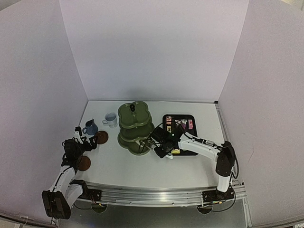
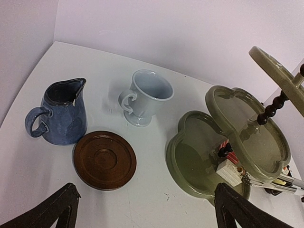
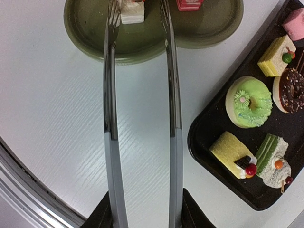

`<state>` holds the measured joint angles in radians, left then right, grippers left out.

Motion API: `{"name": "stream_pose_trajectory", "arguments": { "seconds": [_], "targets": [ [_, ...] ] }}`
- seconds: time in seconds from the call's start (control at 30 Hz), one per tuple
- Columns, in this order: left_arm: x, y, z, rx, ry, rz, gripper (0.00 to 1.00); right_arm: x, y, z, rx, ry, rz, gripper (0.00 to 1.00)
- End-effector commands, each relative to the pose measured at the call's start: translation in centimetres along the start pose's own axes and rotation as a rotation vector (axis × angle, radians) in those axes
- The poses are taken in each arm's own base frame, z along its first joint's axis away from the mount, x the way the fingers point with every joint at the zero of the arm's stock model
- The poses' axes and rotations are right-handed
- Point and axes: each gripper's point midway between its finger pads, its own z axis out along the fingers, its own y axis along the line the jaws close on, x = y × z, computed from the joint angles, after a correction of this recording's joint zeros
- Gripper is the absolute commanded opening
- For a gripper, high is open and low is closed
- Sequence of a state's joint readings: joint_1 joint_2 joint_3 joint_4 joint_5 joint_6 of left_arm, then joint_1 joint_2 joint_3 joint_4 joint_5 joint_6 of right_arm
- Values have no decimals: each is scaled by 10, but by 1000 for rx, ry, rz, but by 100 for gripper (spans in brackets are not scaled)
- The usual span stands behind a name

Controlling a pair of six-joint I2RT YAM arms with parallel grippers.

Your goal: Serve the afternoon tea

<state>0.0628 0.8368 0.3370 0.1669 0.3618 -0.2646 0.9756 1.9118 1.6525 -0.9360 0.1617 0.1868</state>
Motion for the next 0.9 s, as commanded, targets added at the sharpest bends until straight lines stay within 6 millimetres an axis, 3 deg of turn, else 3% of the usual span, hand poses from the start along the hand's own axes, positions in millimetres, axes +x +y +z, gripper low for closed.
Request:
{"name": "stream_pose_trajectory", "arguments": {
  "seconds": [0.0,0.17,0.3,0.6,0.87],
  "targets": [
    [-9,-2,-3,10,-44,4,100,1,-10,-44,4,-87,61,37],
    [-8,-2,-2,11,-42,2,100,16,-21,-54,25,-88,113,37],
    [-8,-3,-2,13,-41,2,100,25,-46,-62,48,-95,208,36],
    [-8,-4,-3,19,-42,7,100,57,-130,-78,164,-90,466,35],
    [-15,-8,-3,29,-38,71,100,71,-197,-64,264,-19,639,36]
  ]
}}
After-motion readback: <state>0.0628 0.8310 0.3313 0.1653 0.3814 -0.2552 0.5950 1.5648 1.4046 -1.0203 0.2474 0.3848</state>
